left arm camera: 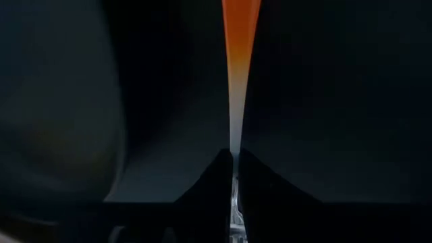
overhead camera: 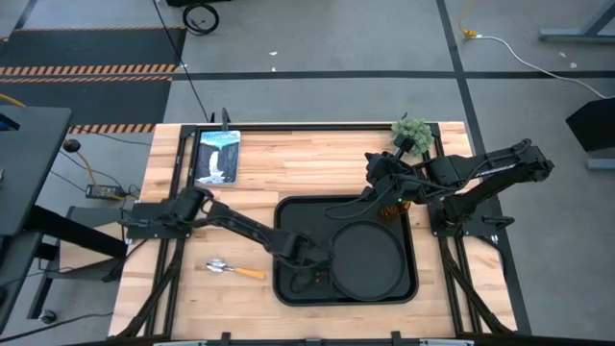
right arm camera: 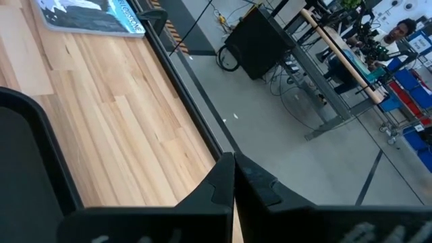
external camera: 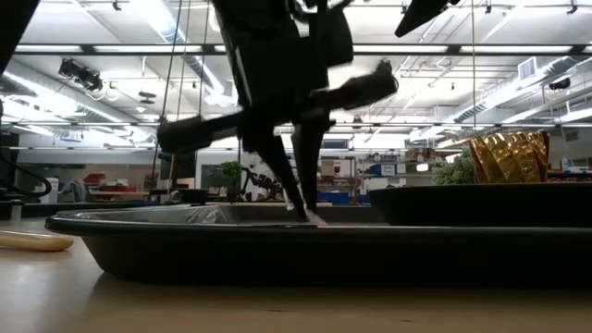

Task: Pick and place plate/cup/fork/spoon on tray
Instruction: Put the orange fork on the black tray to the left of the black plate

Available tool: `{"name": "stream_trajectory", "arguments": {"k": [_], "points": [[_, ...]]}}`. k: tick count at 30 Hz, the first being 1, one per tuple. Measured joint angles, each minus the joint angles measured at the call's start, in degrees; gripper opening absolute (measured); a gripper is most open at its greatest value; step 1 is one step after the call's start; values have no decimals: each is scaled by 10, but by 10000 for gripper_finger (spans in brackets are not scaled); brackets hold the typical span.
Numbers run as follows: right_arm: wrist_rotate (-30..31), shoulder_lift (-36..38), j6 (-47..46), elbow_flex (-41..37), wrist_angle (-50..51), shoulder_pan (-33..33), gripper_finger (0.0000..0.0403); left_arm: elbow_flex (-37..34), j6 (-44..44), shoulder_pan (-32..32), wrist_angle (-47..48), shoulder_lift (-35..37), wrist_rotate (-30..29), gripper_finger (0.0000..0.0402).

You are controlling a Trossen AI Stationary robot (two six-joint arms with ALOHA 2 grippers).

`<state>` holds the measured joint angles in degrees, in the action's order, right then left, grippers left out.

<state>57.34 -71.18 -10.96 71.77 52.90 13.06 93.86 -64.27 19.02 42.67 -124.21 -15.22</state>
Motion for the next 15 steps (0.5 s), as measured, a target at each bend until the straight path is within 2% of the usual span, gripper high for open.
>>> {"name": "stream_trajectory", "arguments": {"k": [4,9,15], "points": [[0,0,0,0,0,0,10,0,-1,2,3,-7,1,16],[0,0,-5,0,-1,0,10,0,-43,8,1,-7,11,16],[-3,0,-7,0,-1,0,10,0,-39,7,-1,-7,32,16]]}}
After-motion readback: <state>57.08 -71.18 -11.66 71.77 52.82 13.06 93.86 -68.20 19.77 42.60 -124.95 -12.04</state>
